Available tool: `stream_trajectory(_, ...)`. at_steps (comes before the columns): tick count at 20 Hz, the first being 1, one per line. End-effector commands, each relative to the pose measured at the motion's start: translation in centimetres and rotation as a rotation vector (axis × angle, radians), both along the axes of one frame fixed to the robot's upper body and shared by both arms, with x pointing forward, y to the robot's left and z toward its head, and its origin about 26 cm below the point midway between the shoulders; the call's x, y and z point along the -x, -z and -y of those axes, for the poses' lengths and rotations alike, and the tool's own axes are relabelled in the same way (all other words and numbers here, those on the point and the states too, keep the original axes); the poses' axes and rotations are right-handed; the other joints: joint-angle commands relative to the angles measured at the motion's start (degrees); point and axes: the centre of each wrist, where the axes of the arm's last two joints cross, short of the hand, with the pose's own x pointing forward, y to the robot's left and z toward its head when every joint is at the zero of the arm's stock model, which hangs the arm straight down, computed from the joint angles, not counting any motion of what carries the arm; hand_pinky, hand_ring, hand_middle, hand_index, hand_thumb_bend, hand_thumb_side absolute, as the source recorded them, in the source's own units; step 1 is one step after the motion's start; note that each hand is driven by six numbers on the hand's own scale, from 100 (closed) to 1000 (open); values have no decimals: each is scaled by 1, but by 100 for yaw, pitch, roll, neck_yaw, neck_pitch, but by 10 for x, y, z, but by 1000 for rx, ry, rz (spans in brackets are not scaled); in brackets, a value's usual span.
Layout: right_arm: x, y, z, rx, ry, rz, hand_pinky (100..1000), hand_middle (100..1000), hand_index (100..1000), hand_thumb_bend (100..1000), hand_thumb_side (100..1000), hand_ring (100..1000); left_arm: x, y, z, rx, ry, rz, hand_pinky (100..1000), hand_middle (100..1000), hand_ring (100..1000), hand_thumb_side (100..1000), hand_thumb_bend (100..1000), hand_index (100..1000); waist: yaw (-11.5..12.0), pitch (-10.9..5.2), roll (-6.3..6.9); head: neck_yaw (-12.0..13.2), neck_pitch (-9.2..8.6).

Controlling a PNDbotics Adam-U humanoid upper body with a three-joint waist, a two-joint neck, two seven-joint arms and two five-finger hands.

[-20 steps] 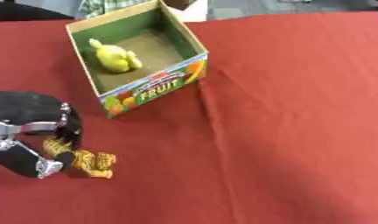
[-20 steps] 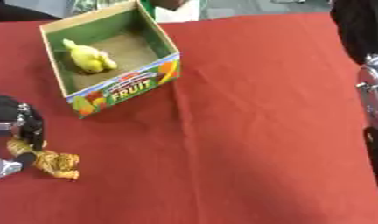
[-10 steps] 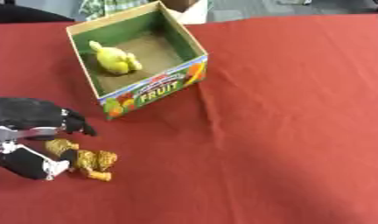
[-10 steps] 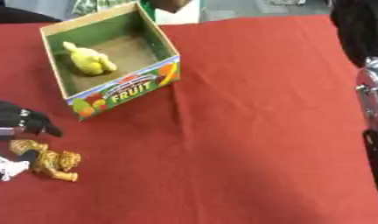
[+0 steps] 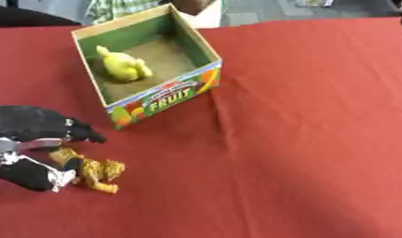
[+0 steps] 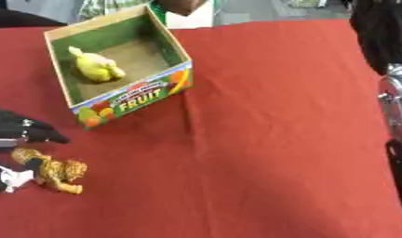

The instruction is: Pick up objects on the table and place them in the box.

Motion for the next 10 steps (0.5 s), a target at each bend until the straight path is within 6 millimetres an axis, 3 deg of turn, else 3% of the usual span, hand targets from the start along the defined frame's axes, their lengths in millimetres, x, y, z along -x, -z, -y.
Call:
stream_trajectory(1, 5, -7, 1, 13, 7, 29, 937, 703, 855, 100, 1000, 808, 3, -14, -3, -9, -5, 48, 575, 861, 821, 592, 354, 986, 7, -92, 0, -8, -60)
stream_trajectory(8, 5, -6, 1, 23, 11, 22, 938, 702, 855, 100, 1000, 808, 13, -35, -4, 15, -6, 126, 578, 857, 825, 580, 338, 969, 33, -88, 10, -50, -65)
stream_trajectory(10, 5, -5, 2, 27, 13, 19, 938, 702, 855, 100, 1000, 808, 16, -44, -6, 22, -7, 152, 580, 854, 826, 626, 436, 963, 44, -91, 18, -64, -61)
